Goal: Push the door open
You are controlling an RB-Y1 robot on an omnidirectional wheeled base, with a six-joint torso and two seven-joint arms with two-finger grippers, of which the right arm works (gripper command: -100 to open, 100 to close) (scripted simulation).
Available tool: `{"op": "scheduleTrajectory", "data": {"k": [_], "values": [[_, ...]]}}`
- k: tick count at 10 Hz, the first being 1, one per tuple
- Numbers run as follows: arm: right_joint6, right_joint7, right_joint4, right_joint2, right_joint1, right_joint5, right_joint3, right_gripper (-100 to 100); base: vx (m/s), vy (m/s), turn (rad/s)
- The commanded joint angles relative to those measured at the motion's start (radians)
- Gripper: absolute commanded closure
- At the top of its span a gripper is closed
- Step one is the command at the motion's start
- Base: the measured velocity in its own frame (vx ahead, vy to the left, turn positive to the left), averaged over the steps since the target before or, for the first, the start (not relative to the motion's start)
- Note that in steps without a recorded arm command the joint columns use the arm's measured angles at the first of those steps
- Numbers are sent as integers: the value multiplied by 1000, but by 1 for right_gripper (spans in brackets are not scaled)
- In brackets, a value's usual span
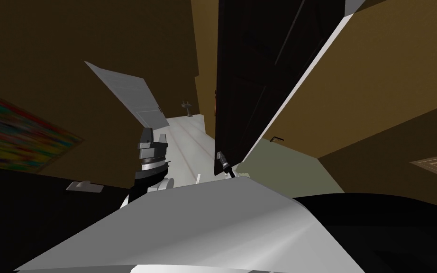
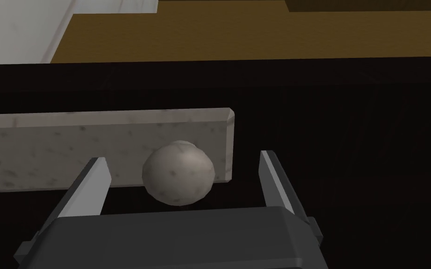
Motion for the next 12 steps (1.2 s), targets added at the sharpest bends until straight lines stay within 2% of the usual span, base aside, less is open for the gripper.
{"op": "scheduleTrajectory", "data": {"k": [1,2,7,12], "values": [[0,0,0,0,0,0,0,-100,73,35,-14],[0,0,0,0,0,0,0,100,-15,-5,11],[0,0,0,0,0,0,0,100,-12,-6,2],[5,16,7,-13,-3,-18,-39,100,153,69,-26]]}}
